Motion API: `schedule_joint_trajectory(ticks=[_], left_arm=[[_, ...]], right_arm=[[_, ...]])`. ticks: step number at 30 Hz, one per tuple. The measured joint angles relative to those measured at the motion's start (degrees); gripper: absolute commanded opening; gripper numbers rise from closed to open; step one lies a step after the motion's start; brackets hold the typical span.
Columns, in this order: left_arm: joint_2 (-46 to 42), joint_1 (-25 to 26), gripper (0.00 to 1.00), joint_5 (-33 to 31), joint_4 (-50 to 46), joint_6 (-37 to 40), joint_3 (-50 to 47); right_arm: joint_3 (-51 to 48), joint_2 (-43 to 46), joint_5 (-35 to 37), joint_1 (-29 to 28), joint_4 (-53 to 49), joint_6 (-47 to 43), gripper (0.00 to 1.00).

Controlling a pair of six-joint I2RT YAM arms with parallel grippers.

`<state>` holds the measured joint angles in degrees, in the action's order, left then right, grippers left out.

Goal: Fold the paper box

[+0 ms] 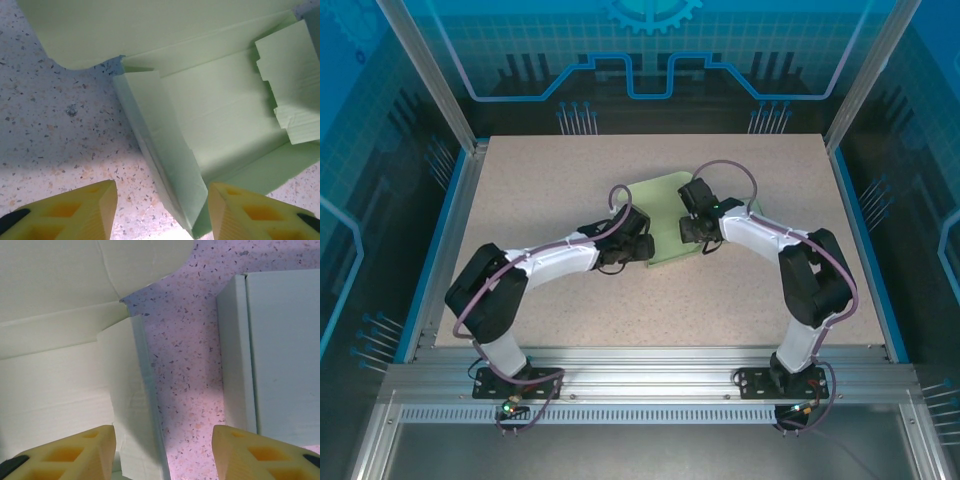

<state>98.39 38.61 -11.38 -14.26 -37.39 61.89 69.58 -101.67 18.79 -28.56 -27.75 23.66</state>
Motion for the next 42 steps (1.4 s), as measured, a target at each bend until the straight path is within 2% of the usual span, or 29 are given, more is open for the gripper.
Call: schedule_joint_trajectory(ticks=[4,10,12,14,17,24,31,36,42], left_arm=[[2.73,-0.7,0.44,0.04,-0.02,0.17,0.98],[6.51,-0.96,0.41,-0.96,-1.36,0.42,3.67],[7.41,-0.96,0.36,-1.68,-2.19,0.68,4.48],[8.17,-0.94,0.35,-2.54,-3.06,1.31,5.42],[9.44,-0.94,0.34,-4.9,-5.27,1.84,7.43],[11.69,-0.94,0.24,-12.31,-11.78,5.01,11.06],[14.64,-0.66,0.23,-16.96,-15.52,8.68,13.84],[16.09,-0.48,0.17,-18.71,-16.61,10.69,15.19],[20.72,0.15,0.14,-25.46,-20.55,12.11,20.31]], right_arm=[[0.0,-0.85,0.0,0.46,0.26,-0.39,0.52],[0.0,-3.15,-0.74,0.57,0.39,-0.76,0.48],[0.0,-3.45,-1.22,0.57,0.42,-0.81,0.46],[0.0,-3.52,-1.53,0.55,0.48,-0.83,0.45],[0.0,-3.54,-2.38,0.5,0.92,-0.81,0.45],[-0.02,-3.65,-4.26,-0.33,2.32,-0.72,0.45],[-0.02,-4.9,-5.92,-0.81,3.91,-0.07,0.43],[-0.02,-5.66,-6.82,-1.2,4.87,0.31,0.43],[0.31,-6.99,-7.32,-2.36,5.73,1.22,0.43]])
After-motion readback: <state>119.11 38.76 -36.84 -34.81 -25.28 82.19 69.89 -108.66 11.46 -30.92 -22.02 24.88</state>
